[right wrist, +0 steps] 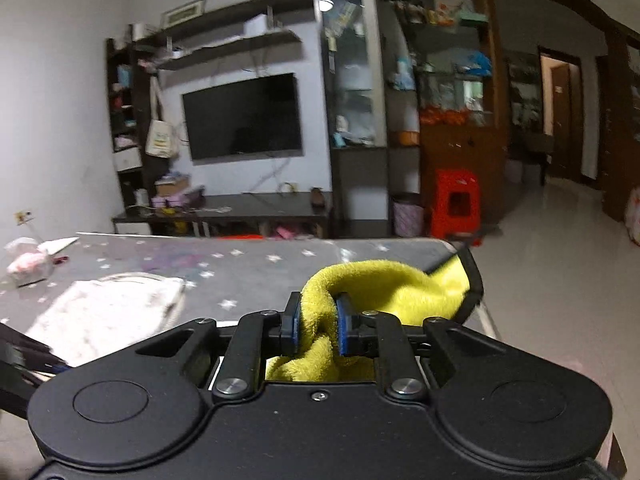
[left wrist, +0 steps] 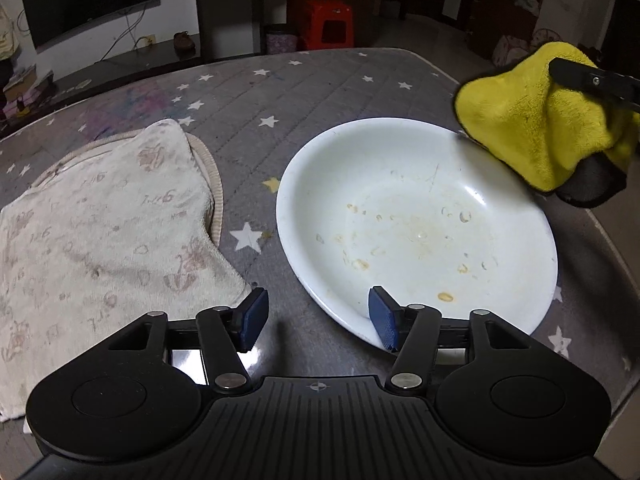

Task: Clean bowl
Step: 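Lower the yellow cloth into the bowl with the right gripper, then rub the yellow cloth around the bowl interior with the right gripper while the left holds the rim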

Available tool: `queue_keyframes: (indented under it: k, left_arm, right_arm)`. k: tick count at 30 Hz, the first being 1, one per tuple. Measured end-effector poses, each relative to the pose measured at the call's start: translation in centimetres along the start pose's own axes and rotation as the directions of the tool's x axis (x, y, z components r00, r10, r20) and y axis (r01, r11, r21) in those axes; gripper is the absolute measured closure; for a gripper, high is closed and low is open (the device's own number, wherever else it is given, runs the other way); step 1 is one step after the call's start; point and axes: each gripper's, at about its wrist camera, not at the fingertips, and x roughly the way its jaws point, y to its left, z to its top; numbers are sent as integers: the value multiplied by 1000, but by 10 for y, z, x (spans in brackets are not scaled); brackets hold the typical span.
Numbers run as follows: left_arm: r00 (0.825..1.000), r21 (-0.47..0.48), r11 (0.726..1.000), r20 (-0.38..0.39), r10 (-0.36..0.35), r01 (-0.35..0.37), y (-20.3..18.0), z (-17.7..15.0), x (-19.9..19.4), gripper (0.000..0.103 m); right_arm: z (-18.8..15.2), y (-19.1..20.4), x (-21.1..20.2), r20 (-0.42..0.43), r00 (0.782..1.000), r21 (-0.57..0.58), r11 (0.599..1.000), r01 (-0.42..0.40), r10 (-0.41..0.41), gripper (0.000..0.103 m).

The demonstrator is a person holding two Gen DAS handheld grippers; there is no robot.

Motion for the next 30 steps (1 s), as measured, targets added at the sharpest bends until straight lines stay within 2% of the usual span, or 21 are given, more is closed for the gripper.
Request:
queue_keyframes:
  k: [5, 9, 12, 15, 20, 30]
  left_arm:
    - [1000, -21, 1000, 6, -3, 3, 0, -3, -1, 42]
    - [1000, -37, 999, 10, -5, 6, 0, -5, 0, 42]
    - [1000, -42, 999, 9, -5, 6, -1, -6, 2, 42]
    - [1000, -44, 999, 6, -9, 9, -3, -8, 4, 42]
    - [1000, -46, 999, 4, -13, 13, -4, -9, 6, 41]
    - [1000, -9, 1000, 12, -10, 10, -11, -11, 9, 45]
  right_arm:
    - [-21, 23, 11, -73, 995, 2, 998, -67, 67, 85]
    - [-44, 30, 20, -153, 977, 74, 987, -140, 150, 85]
    - [-51, 42, 23, -202, 962, 96, 982, -165, 182, 84]
    - [-59, 42, 31, -244, 952, 116, 980, -162, 186, 84]
    - [-71, 38, 40, -297, 943, 155, 982, -109, 151, 85]
    - [-76, 45, 41, -280, 958, 75, 996, -44, 64, 85]
